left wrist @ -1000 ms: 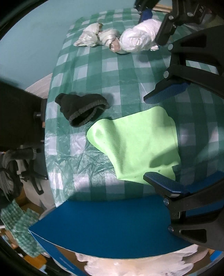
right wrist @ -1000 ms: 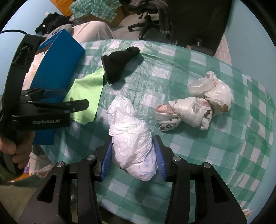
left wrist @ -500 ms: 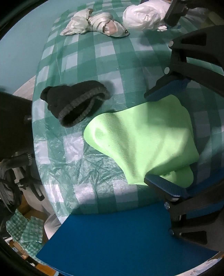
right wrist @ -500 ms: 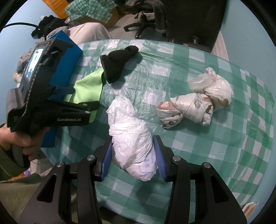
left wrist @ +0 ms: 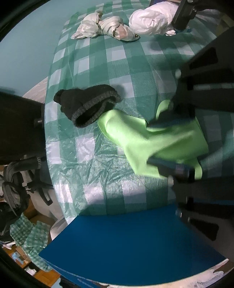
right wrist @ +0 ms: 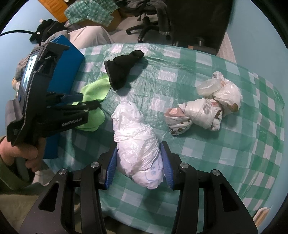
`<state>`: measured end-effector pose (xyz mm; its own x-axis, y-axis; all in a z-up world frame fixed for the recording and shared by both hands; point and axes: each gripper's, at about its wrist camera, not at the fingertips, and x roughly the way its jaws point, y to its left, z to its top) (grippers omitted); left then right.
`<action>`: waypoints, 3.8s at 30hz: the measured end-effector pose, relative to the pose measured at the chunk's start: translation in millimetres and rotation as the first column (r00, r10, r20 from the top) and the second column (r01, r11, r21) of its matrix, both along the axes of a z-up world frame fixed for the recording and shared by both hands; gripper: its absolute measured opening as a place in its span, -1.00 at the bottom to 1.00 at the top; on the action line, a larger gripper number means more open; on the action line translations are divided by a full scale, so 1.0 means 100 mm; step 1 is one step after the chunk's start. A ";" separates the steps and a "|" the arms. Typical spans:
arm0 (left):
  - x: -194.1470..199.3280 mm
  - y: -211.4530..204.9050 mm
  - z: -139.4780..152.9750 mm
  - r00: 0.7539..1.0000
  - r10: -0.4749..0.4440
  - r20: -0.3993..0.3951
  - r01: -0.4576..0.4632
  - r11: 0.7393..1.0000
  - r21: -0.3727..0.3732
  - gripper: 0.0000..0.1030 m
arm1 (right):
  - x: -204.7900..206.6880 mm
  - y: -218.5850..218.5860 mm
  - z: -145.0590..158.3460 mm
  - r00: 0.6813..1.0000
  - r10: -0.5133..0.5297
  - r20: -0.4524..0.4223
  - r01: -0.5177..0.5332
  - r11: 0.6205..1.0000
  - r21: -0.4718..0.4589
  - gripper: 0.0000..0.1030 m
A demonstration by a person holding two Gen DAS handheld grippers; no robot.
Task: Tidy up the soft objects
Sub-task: 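Lower the left tool onto the green microfiber cloth and pinch it, then carry the green cloth and white plastic bag over the box with both tools, then open both tools to drop the cloth and bag into the box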
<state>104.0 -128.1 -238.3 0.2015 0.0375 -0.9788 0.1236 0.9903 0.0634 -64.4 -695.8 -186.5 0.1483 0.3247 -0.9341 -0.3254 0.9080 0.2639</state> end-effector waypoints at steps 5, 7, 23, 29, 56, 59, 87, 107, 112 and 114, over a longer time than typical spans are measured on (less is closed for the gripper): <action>-0.04 0.01 0.03 1.000 0.000 -0.024 0.000 0.999 -0.035 -0.89 | -0.02 0.04 0.02 1.000 0.002 0.010 -0.002 1.000 0.004 -0.12; -0.09 -0.01 0.08 1.000 -0.008 -0.019 0.007 0.999 -0.042 -0.90 | -0.02 0.04 0.04 1.000 0.002 0.015 -0.002 1.000 0.005 -0.12; -0.45 0.06 0.70 0.999 -0.032 0.028 0.034 0.995 -0.093 -0.90 | -0.04 0.08 0.32 0.998 0.005 0.058 -0.005 1.000 -0.001 -0.12; -0.56 0.08 0.92 0.996 -0.060 0.066 0.065 0.995 -0.076 -0.90 | -0.06 0.13 0.50 0.997 0.017 0.076 -0.016 1.000 -0.005 -0.12; -0.97 0.91 1.66 0.985 0.061 0.162 -0.044 0.994 -0.103 -0.90 | -0.21 0.95 1.13 0.979 0.155 0.133 -0.162 0.986 0.039 -0.12; -1.02 1.06 1.66 0.982 0.091 0.165 -0.075 0.992 -0.098 -0.90 | -0.22 1.13 1.15 0.973 0.187 0.136 -0.195 0.980 0.047 -0.12; -1.22 2.17 1.31 0.954 0.277 0.115 -0.271 0.960 -0.064 -0.90 | -0.40 2.53 0.88 0.921 0.381 0.080 -0.387 0.918 0.082 -0.12; -1.20 2.21 1.26 0.969 0.222 0.111 -0.221 0.975 -0.016 0.12 | -0.44 2.49 0.82 0.958 0.285 0.040 -0.287 0.956 0.059 0.36; -1.20 2.16 1.31 0.969 0.220 0.111 -0.219 0.976 -0.024 0.13 | -0.41 2.38 0.88 0.967 0.251 0.041 -0.253 0.965 0.065 0.43; -1.20 2.15 1.33 0.969 0.222 0.113 -0.220 0.975 -0.026 0.15 | -0.40 2.32 0.91 0.970 0.239 0.047 -0.242 0.968 0.070 0.43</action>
<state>-16.0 86.9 -105.3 0.3006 0.0808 -0.9503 -0.1057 0.9931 0.0510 -104.4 -463.5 -95.1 0.0920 0.4233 -0.9013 -0.5428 0.7801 0.3111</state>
